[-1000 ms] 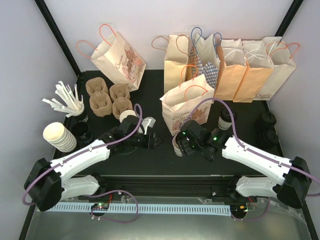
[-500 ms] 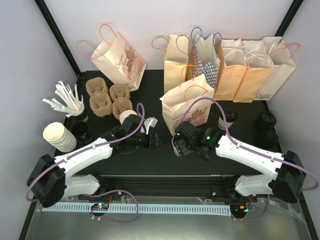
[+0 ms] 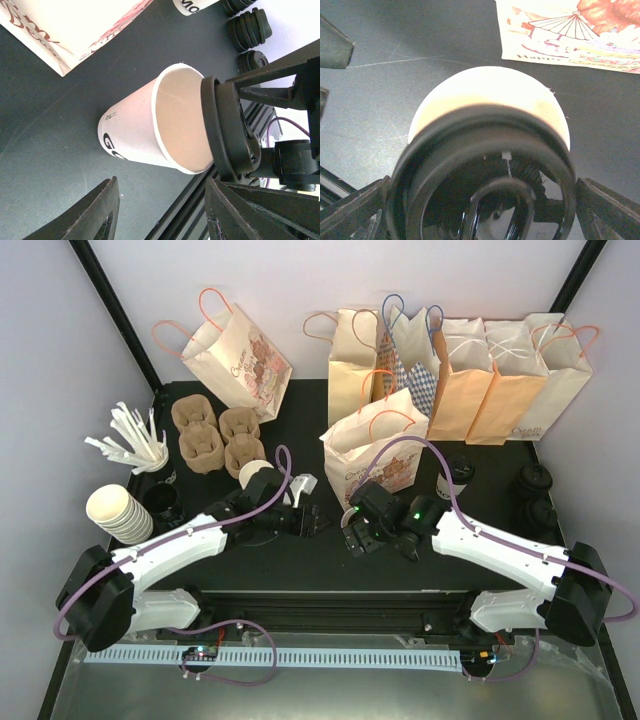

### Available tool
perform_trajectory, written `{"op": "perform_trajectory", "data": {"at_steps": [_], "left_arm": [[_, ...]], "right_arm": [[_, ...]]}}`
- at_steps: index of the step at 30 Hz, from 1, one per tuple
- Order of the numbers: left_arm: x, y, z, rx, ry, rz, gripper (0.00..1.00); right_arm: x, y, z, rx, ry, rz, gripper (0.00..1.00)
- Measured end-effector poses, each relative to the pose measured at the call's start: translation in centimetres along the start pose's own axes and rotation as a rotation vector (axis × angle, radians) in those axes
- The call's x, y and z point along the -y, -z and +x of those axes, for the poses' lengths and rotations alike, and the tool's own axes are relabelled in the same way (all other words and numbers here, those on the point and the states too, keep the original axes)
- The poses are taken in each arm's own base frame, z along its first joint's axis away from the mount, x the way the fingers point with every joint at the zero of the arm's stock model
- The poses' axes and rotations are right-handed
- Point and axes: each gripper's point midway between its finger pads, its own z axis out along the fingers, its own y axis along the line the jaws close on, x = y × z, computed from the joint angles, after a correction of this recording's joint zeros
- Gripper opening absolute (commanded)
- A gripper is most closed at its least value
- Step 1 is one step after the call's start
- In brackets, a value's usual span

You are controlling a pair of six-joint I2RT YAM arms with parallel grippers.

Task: Pack the takeout coffee

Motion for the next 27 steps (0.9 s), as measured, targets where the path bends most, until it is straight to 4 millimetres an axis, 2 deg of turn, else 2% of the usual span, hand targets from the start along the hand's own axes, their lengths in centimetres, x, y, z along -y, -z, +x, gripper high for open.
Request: {"op": "perform_trajectory", "data": {"at_steps": [9,18,27], "left_arm": [[0.2,0.0,0.0,-0.001,-0.003,0.01,0.51],[0.1,-0.3,0.0,-0.008,-0.002,0.011,0.51],[0.0,-0.3,0.1,-0.011,-0.024,0.007,0.51]], "right_arm": [[-0.7,0.4,-0.4,0.02,-0.007,-0.04,0.97],[-0.6,0.5,-0.3,0.015,-0.019,-0.04,0.99],[0.6,2.9,-0.6,0.087,-0.084,-0.035,0.98]]}}
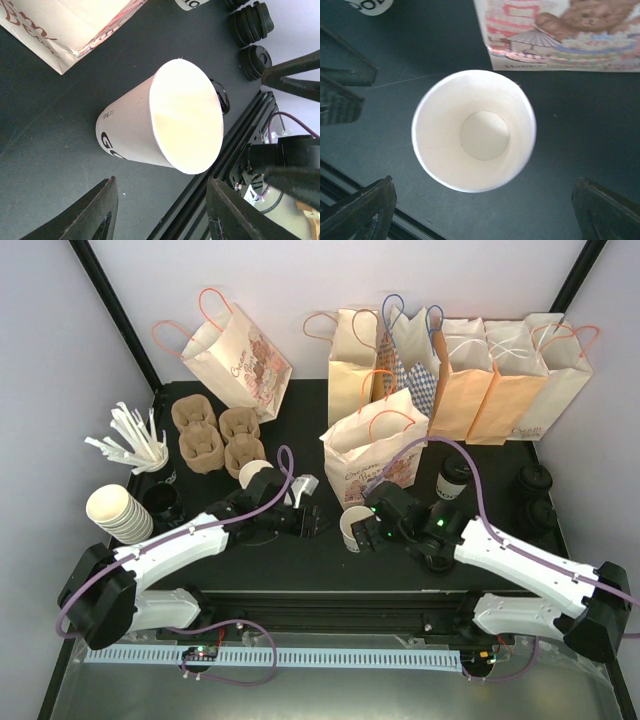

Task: Pack the takeout coffee

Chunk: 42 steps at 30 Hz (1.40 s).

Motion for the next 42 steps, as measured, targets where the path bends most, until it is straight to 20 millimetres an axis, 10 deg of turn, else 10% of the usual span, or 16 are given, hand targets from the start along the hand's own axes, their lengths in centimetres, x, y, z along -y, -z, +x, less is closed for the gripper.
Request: {"op": "perform_trajectory", "data": {"at_steps": [11,20,30,42], "left_arm": [[-0.2,0.9,0.2,0.007,-0.05,-0.035,0.52],[0.2,2.2,-0.1,0.037,-0.081,-0.051,0.53],[0.5,3.0,0.1,0.061,-0.093,-0.044,0.58],[0.3,3.1,0.2,0.06,-0.094,-0.051,0.59]], "right_arm": [[7.2,0.9,3.2,-0.003,-0.333,0.186,0.99],[13.9,-0.4,11.1,-0.174,-0.741,0.439,1.0],[15.1,-1.9,14.8,-0.318,-0.88,0.559,1.0],[15.2,-3.5,14.6,-0.313,-0.937,0.507,0.95]]}}
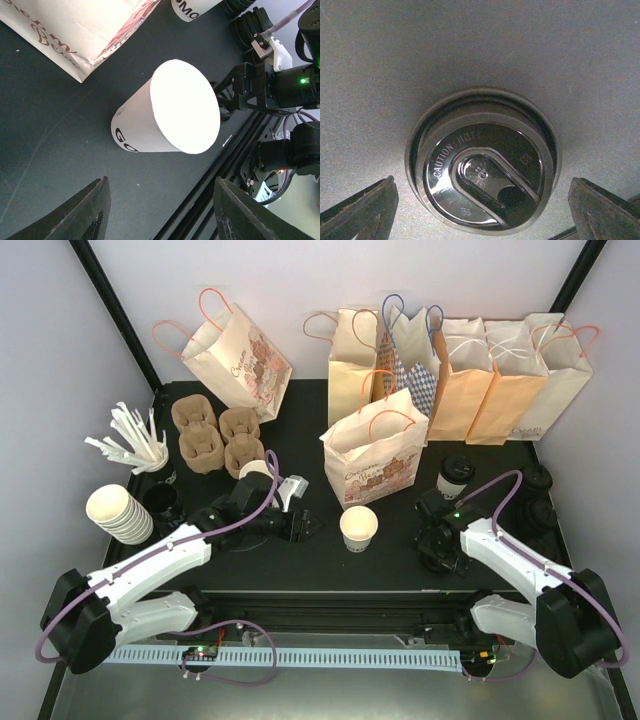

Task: Pack the takeout coffee

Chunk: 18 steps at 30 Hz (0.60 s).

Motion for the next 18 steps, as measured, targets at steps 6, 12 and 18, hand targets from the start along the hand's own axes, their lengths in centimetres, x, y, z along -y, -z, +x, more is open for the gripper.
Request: {"op": "perform_trajectory", "data": {"at_steps": [6,12,18], "left_arm": [[0.0,0.0,0.0,0.0,0.0,0.0,0.6],[0.0,0.0,0.0,0.0,0.0,0.0,0.59],[0.0,0.0,0.0,0.0,0.0,0.0,0.6]], "right_arm": [[-0.1,-0.6,-0.4,-0.013,-0.003,-0.023,0.9],[-0.1,-1.1,-0.6,-0.025,-0.001,-0.03,0.88],[0.0,-1.6,-0.6,-0.034,-0.005,-0.037,0.87]]}}
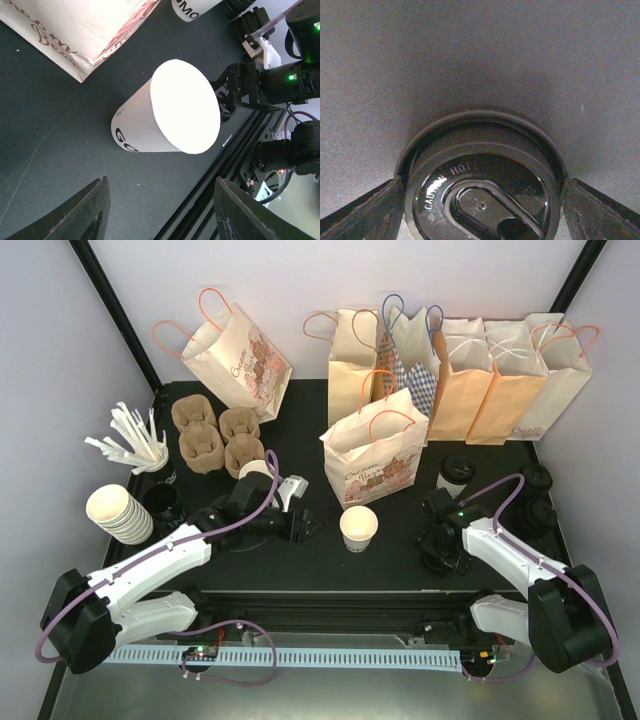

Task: Pack the takeout coffee

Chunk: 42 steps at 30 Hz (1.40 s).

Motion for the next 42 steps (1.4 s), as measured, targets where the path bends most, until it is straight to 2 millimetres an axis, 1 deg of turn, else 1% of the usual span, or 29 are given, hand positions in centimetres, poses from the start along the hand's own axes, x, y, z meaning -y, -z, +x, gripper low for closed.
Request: {"op": "perform_trajectory", "data": {"at_steps": [9,13,16,19,24,28,32,33,37,42], "left_arm": [[-0.3,-0.3,0.2,-0.011,0.005,-0.006,0.6],[-0.3,-0.3,0.2,-0.012,0.006,-0.007,0.6],[-0.3,-0.3,0.2,-0.013,0.005,-0.007,0.6],[-0.3,-0.3,0.2,-0.012,0.003,-0.007,0.6],[-0.4,-0.5,0.3,-0.018,0.006,-0.011,0.6],[-0.8,-0.9,0.6,-0.033,0.013,-0.019,0.6],[-0.9,-1.0,0.7,-0.039,0.017,-0.022,0.6],[-0.9,-1.1,0.7,-0.04,0.018,-0.023,0.6],[-1.0,-1.2,0.6,-0.042,0.019,-0.023,0.6],[-1.0,-1.3,0.6,-0.044,0.019,-0.022,0.6]], "right_arm": [[-0.1,-0.2,0.0,-0.004,0.009,-0.006,0.78],[-0.1,-0.1,0.0,-0.003,0.008,-0.012,0.77],[-0.3,0.3,0.1,-0.003,0.016,-0.025,0.77],[-0.9,1.3,-0.2,0.009,0.031,-0.065,0.77],[-3.1,4.4,-1.3,0.064,0.092,-0.202,0.72],[-5.2,7.7,-1.9,0.112,0.168,-0.345,0.71],[-7.5,11.0,-2.0,0.141,0.269,-0.462,0.71],[-8.2,11.8,-1.8,0.145,0.307,-0.486,0.71],[-10.7,13.9,-0.5,0.143,0.45,-0.533,0.73],[-13.8,15.6,1.5,0.142,0.607,-0.529,0.73]]}}
